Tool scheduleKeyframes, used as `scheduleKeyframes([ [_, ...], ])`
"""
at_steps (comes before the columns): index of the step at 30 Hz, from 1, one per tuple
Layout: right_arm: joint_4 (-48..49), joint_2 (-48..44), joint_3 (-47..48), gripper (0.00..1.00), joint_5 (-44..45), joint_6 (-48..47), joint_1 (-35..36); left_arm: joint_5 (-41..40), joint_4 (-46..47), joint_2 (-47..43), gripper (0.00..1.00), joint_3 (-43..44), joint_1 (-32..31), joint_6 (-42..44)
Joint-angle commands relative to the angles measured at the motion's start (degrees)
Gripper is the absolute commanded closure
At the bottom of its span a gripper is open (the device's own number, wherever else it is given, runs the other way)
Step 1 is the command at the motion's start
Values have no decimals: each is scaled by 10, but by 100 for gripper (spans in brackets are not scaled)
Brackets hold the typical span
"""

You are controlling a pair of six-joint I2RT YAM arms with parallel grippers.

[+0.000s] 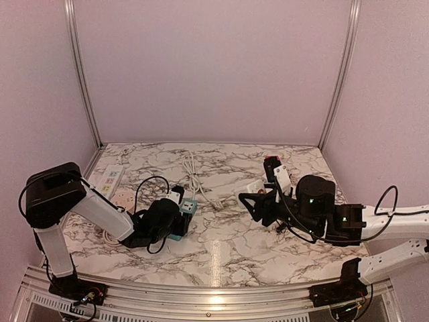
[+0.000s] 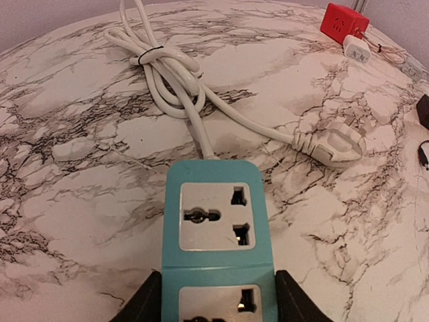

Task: Insert the plug
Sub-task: Move the socket to the center of the board.

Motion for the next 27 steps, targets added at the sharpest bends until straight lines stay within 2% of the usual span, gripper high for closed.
scheduleKeyframes([
  [1, 10, 17, 40, 100, -16, -5, -1, 20, -111, 1, 52, -39, -78, 4],
  [5, -5, 61, 63, 100, -49, -5, -1, 13, -95, 1, 52, -50, -139, 15],
  [13, -62, 184, 131, 100, -107, 2, 0, 44, 1, 67, 50, -58, -224, 31],
  [22, -92, 262, 173, 100, -122, 18, 0, 37, 219, 97, 44, -144, -235, 16],
  [24, -109, 265, 175, 100, -122, 18, 0, 36, 246, 94, 43, -156, -235, 19],
  [27, -113, 261, 176, 100, -113, 15, -1, 42, 237, 84, 38, -153, -236, 26],
])
